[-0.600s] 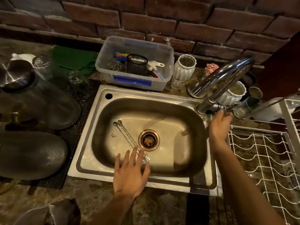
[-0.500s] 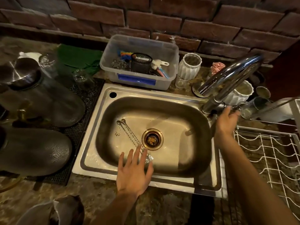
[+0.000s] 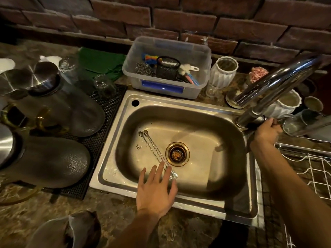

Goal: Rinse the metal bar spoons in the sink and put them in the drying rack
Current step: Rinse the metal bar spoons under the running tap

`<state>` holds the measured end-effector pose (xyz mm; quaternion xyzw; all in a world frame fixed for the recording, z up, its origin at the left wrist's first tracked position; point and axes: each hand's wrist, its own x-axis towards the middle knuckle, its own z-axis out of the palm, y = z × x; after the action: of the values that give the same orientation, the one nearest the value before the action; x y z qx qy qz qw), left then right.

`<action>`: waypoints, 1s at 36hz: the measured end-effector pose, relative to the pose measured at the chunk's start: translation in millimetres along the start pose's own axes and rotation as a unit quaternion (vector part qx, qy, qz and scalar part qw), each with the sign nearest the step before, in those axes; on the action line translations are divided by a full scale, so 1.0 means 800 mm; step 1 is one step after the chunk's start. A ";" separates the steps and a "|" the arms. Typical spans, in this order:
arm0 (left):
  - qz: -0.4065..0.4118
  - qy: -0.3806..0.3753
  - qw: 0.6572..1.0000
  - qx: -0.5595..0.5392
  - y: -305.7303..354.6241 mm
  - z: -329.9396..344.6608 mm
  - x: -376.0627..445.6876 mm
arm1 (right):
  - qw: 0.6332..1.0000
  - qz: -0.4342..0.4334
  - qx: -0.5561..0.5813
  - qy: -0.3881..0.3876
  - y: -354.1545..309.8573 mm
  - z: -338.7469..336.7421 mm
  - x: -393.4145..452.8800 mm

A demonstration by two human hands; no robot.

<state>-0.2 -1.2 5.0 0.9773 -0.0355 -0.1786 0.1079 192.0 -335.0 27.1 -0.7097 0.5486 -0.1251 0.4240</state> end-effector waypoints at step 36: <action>0.012 0.056 0.998 -0.021 -0.006 0.013 -0.001 | 0.999 0.016 0.030 0.028 0.004 0.008 0.005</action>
<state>-4.4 1.5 -5.0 0.9829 -0.0376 -0.1228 0.1319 195.9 -335.7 19.7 -0.6839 0.5680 -0.1544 0.4311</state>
